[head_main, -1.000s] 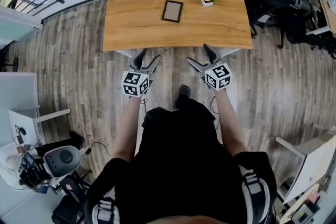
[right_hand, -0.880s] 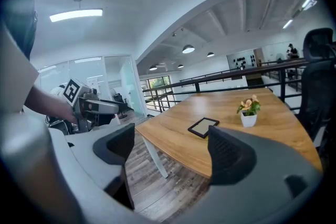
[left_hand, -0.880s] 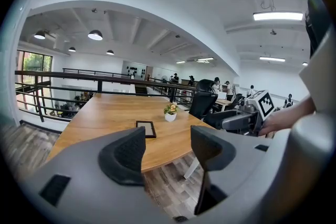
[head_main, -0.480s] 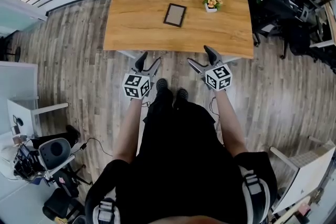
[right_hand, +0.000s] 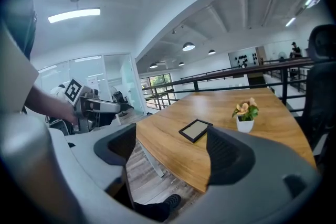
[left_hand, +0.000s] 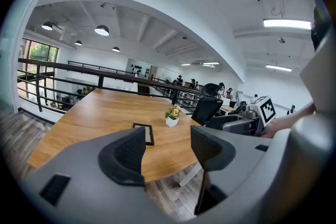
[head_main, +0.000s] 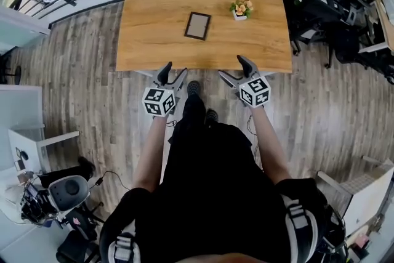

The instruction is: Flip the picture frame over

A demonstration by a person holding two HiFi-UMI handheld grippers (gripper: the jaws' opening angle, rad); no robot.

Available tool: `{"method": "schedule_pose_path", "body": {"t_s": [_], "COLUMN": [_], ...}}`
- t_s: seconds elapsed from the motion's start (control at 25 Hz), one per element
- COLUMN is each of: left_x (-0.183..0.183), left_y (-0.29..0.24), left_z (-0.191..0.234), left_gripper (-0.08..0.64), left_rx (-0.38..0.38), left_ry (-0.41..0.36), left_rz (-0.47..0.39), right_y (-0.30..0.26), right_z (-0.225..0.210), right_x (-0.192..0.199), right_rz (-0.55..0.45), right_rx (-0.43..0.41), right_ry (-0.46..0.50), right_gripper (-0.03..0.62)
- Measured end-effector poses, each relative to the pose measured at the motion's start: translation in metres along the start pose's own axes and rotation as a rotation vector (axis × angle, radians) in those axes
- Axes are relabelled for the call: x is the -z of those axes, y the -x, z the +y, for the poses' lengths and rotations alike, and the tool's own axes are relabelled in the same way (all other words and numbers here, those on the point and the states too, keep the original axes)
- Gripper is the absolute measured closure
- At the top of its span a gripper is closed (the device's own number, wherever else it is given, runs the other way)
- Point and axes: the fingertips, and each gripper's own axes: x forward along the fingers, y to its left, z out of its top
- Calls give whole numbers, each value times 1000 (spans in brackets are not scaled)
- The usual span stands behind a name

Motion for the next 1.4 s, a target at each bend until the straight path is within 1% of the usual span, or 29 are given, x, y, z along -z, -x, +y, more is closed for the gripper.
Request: {"method": "schedule_pose_path", "body": {"t_s": [0.16,0.44,0.6,0.8,0.92,1.12,1.28,1.4], "left_x": [-8,-15,-18,-18,-19,-25,-23,-25], "left_y": [-21,-54,-68,-90,-105,-131,-154,-165], "left_z": [5,11,28,52,72,98,114,124], "left_gripper": [287,287,287,287,287,287,287,287], "left_rx": [25,64,68,83,89,101,121,140], "left_ry": [17,2,23,49,64,38,23,18], "left_rz": [4,25,26,55,72,105,146,156], "right_y": [-1,-9,-25,-51,-71,-95,-107,-119], "right_z": [-14,-41,-49,-68,-78,-97,-114,-119], "right_x": [-7,-2,-4,-5,-10,-23,-24,-22], "right_rz": [2,21,32,49,61,73,74,72], "right_rx": [22,80,90,125,140,177,217,229], "right_ry": [-7,-36,-55,-102,-107,-95,-120,-141], "right_gripper": [172,173,178,186,188,189,189,189]}}
